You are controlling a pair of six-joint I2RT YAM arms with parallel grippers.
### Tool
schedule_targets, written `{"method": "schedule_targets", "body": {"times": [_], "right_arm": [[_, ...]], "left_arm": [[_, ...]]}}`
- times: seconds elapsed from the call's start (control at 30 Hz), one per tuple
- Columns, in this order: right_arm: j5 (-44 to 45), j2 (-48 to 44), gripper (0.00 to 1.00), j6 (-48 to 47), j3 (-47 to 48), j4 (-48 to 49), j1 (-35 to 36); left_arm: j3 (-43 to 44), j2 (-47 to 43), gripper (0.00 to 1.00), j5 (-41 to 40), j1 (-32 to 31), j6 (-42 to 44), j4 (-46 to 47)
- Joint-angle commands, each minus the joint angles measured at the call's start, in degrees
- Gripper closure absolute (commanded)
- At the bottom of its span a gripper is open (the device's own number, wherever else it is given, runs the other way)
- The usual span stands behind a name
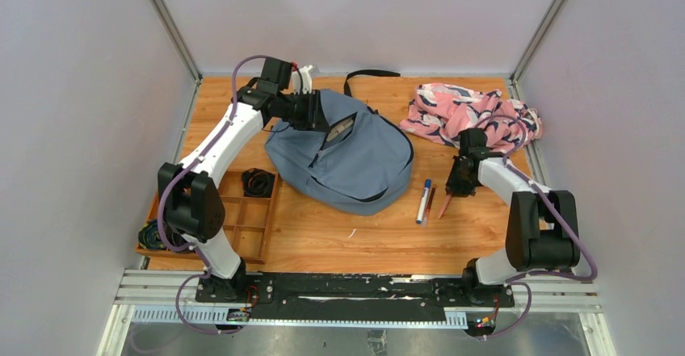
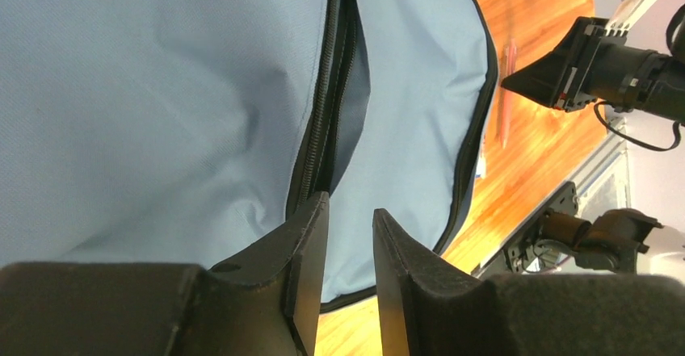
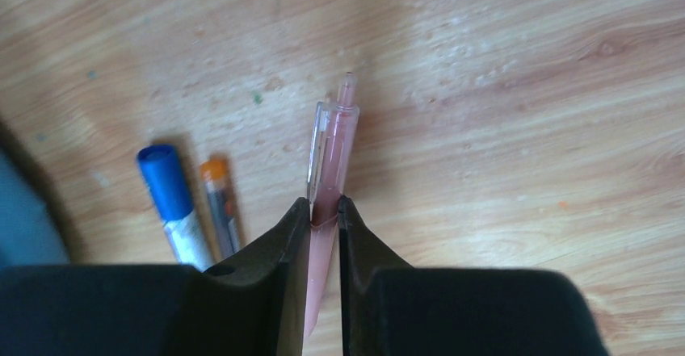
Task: Pack the student bag
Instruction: Pick up the stationery from the center of the board, then place the stationery in the student bag.
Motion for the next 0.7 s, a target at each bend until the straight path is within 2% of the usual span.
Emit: {"method": "schedule_targets", "body": {"times": [0.0,0.13,0.27,0.5,0.67], "right_arm": [[-6.05,-6.25,1.00,-1.16,2.79,-3.38,-0.74],[-14.29,-10.11,1.00,-1.76,7.68,-2.96,-0.23],[-20.44,-10.15,1.00,0.56,13.73,-0.54,4.45],[-33.43,4.42,1.00,6.30,28.43,4.17,18.19],[-39.96,13.99,1.00,9.73,37.31,6.85,22.01]], "left_arm": [[-1.56,-2.73,0.67,3.73,-0.27,-0.73,2.73],[-0.75,-3.11,0.67,4.40,-0.25,-1.07,3.08],[0.10,-5.16,0.66,1.12,-0.09,-0.75,1.81],[-5.94,-14.76,0.61,-2.06,-0.07,-4.40,9.91],[-6.38,-17.52,0.61,-5.64,0.37,-3.94,7.08]]}}
